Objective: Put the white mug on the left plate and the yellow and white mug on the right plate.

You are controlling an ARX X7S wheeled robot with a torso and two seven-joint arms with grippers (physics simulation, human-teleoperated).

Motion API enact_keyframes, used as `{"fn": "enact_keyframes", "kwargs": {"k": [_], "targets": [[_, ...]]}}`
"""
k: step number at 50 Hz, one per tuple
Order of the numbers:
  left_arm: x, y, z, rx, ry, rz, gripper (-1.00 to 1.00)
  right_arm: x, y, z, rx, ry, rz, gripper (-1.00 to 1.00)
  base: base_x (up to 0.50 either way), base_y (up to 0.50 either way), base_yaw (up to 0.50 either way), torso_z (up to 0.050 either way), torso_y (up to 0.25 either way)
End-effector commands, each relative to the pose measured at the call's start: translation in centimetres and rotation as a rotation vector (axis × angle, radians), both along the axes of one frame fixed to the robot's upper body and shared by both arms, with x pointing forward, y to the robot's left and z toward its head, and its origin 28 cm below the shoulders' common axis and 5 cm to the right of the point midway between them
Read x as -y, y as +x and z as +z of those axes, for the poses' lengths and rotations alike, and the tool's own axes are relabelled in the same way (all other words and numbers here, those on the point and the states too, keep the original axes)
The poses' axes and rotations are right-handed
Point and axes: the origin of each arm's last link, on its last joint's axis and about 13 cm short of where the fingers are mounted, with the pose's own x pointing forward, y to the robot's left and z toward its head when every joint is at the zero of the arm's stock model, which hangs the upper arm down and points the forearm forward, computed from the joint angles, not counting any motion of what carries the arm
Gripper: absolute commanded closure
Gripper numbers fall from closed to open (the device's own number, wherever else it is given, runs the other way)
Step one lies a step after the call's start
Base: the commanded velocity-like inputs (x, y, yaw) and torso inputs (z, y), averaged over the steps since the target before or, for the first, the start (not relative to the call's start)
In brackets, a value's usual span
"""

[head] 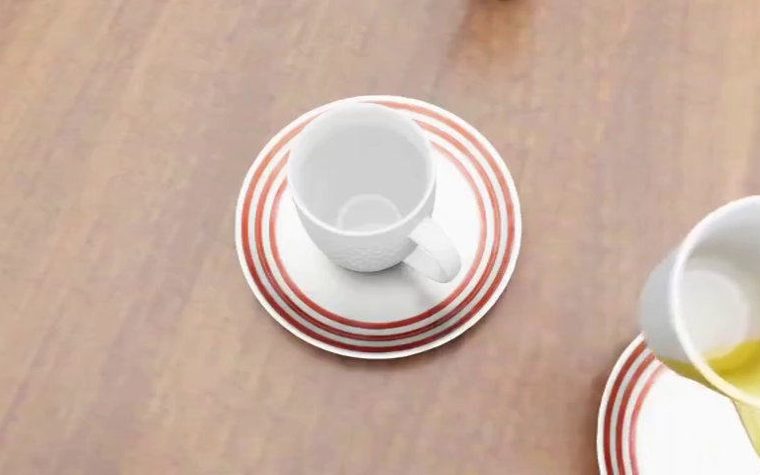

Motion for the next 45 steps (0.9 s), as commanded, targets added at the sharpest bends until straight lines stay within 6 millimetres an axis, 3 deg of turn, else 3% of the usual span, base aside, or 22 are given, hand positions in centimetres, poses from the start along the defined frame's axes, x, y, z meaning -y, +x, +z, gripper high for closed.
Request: {"fn": "enact_keyframes", "kwargs": {"k": [1,22,45], "targets": [[0.0,0.0,0.1,0.001,0.001,0.001,-1.0,0.5,-2.0,-0.5,-0.019,-0.016,-0.024,1.0,0.0,0.0,0.0,0.0,0.0],[0.0,0.1,0.1,0.001,0.003,-0.002,-1.0,1.5,-3.2,-2.5,-0.061,0.008,-0.076,1.0,0.0,0.0,0.0,0.0,0.0],[0.1,-0.2,0.1,0.005,0.002,0.001,-1.0,1.7,-1.2,-5.3,-0.15,0.028,-0.072,1.0,0.0,0.0,0.0,0.0,0.0]]}}
